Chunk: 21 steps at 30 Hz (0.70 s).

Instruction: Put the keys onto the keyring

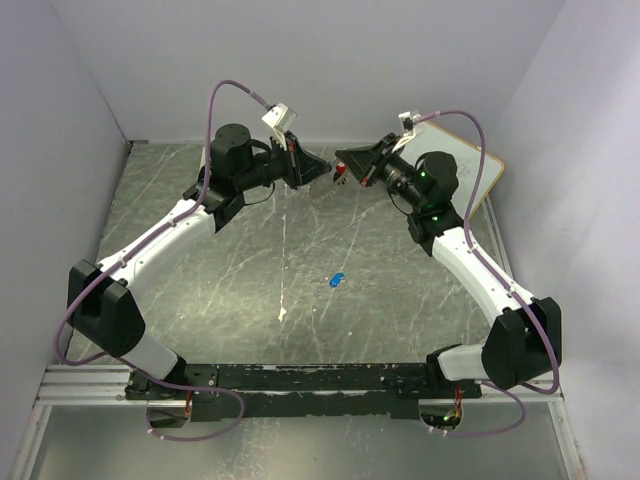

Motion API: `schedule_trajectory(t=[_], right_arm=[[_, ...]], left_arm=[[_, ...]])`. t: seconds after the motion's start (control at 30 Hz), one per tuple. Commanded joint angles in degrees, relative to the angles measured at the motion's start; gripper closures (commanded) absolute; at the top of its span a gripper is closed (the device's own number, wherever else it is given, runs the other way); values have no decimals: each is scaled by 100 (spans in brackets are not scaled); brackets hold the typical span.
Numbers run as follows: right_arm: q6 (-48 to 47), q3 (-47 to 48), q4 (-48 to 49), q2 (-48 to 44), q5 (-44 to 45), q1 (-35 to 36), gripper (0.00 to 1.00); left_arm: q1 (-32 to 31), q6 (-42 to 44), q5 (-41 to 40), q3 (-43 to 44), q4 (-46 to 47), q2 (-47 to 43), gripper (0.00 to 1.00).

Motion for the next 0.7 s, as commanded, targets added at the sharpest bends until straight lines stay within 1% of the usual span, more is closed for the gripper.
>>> schedule_trajectory(t=[0.0, 0.2, 0.23, 0.33, 0.37, 0.43, 0.67], right_arm=[[-43, 110, 188, -189, 78, 20, 100], [-61, 142, 100, -189, 107, 18, 100], [-95, 166, 36, -196, 142, 23, 89], [-224, 173, -107, -319, 380, 10, 51], [-292, 166, -151, -384, 464, 5, 44], [-479, 191, -309, -529, 629, 5, 40], [-920, 250, -972, -938, 1096, -48, 39]], left_arm=[[-22, 51, 122, 9, 52, -166, 93], [-27, 2, 158, 21, 124, -159, 93], [-25, -39, 131, 19, 137, -164, 93], [-20, -119, -73, 94, 31, -146, 93], [-12, -147, -159, 153, -66, -130, 93], [9, -245, -294, 263, -198, -92, 93], [119, -648, -440, 510, -369, -42, 93]])
